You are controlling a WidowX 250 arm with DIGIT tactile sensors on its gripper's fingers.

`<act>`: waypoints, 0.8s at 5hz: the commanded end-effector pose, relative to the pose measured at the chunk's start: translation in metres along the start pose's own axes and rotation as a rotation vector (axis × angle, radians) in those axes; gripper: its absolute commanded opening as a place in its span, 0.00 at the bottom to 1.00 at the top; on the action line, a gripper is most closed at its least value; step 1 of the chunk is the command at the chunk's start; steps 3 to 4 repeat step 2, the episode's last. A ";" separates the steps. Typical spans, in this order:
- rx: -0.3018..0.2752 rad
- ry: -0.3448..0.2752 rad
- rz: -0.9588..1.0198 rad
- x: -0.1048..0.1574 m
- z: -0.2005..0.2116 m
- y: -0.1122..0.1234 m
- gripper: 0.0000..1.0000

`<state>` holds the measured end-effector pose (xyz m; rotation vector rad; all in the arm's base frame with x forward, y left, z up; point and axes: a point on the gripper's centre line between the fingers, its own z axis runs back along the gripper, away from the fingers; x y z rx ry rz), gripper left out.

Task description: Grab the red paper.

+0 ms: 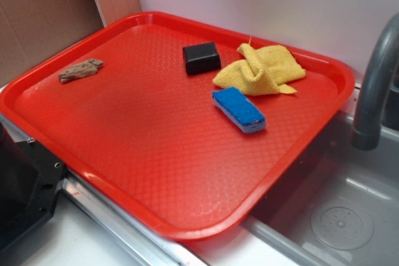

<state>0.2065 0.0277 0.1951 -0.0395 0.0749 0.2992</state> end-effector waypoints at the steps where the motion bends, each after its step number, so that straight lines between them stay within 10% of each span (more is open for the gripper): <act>1: 0.055 -0.188 -0.012 -0.043 0.051 -0.010 0.00; 4: 0.082 -0.164 -0.032 -0.041 0.042 -0.014 0.00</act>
